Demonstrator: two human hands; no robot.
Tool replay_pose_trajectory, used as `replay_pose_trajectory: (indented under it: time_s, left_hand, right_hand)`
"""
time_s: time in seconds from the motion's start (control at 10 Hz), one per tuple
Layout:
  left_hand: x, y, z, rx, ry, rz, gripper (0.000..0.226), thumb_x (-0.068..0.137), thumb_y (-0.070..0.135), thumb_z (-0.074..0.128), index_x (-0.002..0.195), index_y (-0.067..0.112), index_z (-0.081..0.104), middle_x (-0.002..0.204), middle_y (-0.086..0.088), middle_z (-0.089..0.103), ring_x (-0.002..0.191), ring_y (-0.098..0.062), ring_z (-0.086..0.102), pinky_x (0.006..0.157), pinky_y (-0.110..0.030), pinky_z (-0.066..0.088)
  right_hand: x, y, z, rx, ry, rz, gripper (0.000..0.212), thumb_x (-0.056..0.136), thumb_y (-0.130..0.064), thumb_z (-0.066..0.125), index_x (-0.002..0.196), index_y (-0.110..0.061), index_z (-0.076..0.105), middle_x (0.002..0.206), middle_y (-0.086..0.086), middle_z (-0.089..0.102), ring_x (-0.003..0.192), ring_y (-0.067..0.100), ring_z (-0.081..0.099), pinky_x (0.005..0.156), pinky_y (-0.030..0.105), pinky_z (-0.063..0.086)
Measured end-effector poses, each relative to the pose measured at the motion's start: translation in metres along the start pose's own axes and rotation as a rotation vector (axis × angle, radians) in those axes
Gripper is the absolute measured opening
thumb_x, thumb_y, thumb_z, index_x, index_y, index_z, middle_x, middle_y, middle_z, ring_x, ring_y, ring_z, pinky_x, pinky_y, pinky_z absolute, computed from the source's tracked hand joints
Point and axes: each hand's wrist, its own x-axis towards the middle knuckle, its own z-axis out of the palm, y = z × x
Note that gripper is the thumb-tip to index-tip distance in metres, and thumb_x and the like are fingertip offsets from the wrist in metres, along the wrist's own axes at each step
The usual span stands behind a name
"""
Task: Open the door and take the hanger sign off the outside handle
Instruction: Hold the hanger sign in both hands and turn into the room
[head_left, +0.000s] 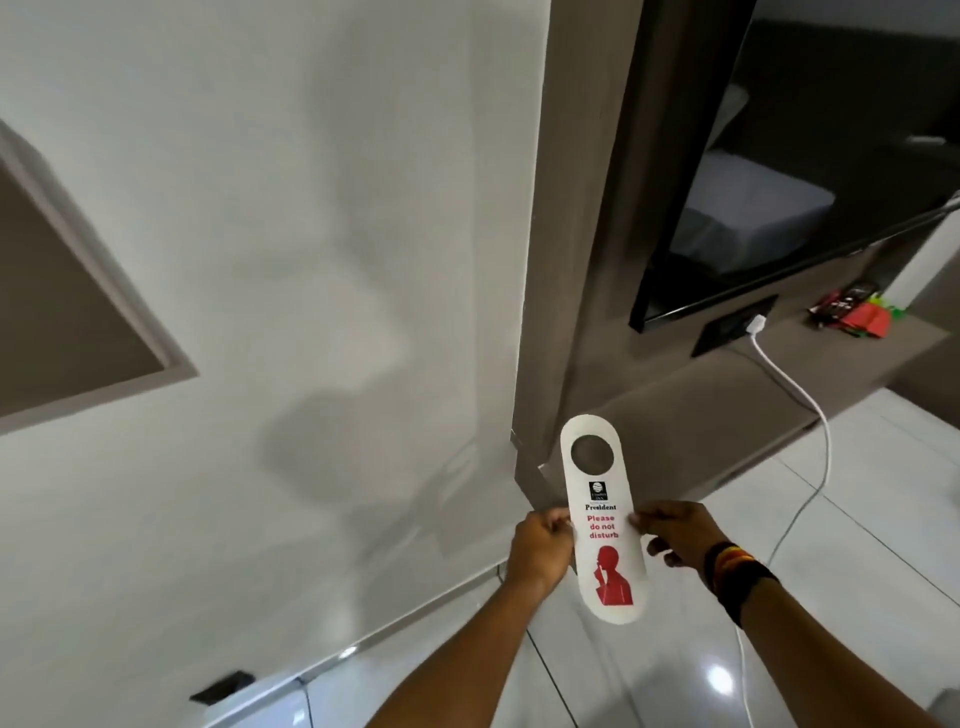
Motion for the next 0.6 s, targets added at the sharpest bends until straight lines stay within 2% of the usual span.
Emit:
replay_pose_trajectory:
  time_s: [0.1,0.2,0.3,0.4,0.5,0.6]
  left_hand:
    - [0.022,0.007,0.013,-0.026,-0.082,-0.071,0.033,0.104,0.034,0.061,0.134,0.021,0.070,0.137,-0.002,0.073,0.119,-0.025,0.074,0.096,-0.035,0.061]
    - [0.049,0.010,0.020,0.047,-0.106,-0.096,0.039,0.105,0.037,0.060,0.140,0.022,0.065,0.145,-0.002,0.068,0.130,-0.026,0.067,0.108,-0.039,0.054]
    - [0.070,0.006,0.026,0.081,-0.110,-0.100,0.040,0.105,0.036,0.060,0.142,0.022,0.063,0.146,-0.004,0.067,0.132,-0.027,0.066,0.111,-0.042,0.052]
    - [0.081,0.003,0.030,0.103,-0.097,-0.078,0.042,0.103,0.037,0.062,0.143,0.023,0.062,0.146,-0.004,0.067,0.132,-0.029,0.066,0.114,-0.045,0.052]
    - [0.087,-0.005,0.029,0.129,-0.050,-0.018,0.040,0.102,0.041,0.063,0.140,0.027,0.063,0.143,0.001,0.069,0.127,-0.028,0.069,0.107,-0.045,0.056]
    - [0.080,-0.011,0.021,0.246,0.072,0.118,0.033,0.103,0.040,0.060,0.134,0.031,0.066,0.141,0.007,0.070,0.126,-0.025,0.070,0.105,-0.041,0.057]
  right_hand:
    - [0.040,0.001,0.000,0.009,0.029,0.054,0.007,0.091,-0.013,0.076,0.091,-0.010,0.070,0.077,0.006,0.073,0.062,0.024,0.063,0.059,0.029,0.050]
    - [0.079,-0.002,0.004,0.004,0.053,0.086,0.011,0.093,-0.015,0.074,0.095,-0.010,0.065,0.084,0.011,0.072,0.066,0.026,0.064,0.059,0.029,0.050]
    - [0.111,-0.004,0.007,-0.050,0.067,0.126,0.014,0.094,-0.015,0.073,0.091,-0.009,0.061,0.073,0.010,0.066,0.056,0.023,0.057,0.053,0.026,0.048]
    - [0.131,-0.002,0.010,-0.058,0.118,0.144,0.020,0.096,-0.014,0.069,0.079,-0.011,0.059,0.070,0.010,0.064,0.059,0.027,0.058,0.060,0.032,0.053]
    - [0.131,-0.001,0.012,0.008,0.160,0.149,0.027,0.100,-0.017,0.064,0.073,-0.013,0.059,0.065,0.010,0.064,0.052,0.024,0.056,0.055,0.029,0.051]
    - [0.109,-0.002,0.020,0.065,0.269,0.026,0.028,0.101,-0.021,0.061,0.073,-0.016,0.064,0.074,0.013,0.071,0.055,0.025,0.061,0.056,0.029,0.053]
